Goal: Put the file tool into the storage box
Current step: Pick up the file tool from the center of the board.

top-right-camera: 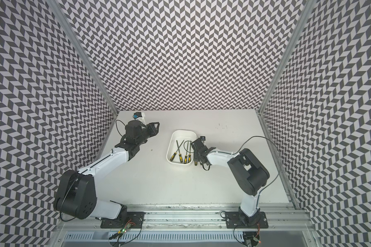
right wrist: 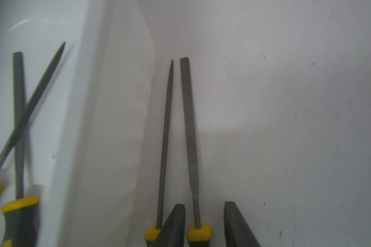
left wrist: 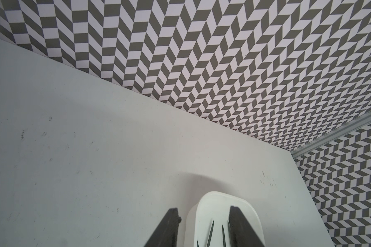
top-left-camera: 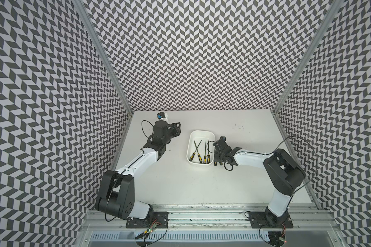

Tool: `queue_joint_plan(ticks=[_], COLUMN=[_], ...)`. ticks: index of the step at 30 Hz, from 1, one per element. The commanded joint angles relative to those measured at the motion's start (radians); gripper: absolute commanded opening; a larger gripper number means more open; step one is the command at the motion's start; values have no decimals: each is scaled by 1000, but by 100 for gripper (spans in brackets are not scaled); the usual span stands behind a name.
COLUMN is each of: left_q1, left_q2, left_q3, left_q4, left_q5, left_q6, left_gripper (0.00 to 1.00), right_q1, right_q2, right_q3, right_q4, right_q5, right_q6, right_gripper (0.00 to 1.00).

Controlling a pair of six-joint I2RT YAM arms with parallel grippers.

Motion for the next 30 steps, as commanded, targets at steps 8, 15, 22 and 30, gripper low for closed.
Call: queue_joint_plan(ticks=[8, 15, 22, 30], left_q1=[6, 7, 8, 5], left_q2=[-35, -49, -24, 54], left_q3=[-17, -18, -21, -16], left_q4=[27, 30, 47, 152], left_q5=[17, 15, 27, 237], left_q6=[-4, -2, -2, -63], left_gripper=[43, 43, 43, 43], right_q1=[7, 7, 1, -50], right_q2=[-39, 34, 52, -264], right_q3=[-50, -31, -36, -127], right_q4=[-11, -4, -8, 146], right_q5=[-47, 8, 53, -82], right_q6=[-23, -37, -35, -41], right_gripper=[37, 28, 7, 5])
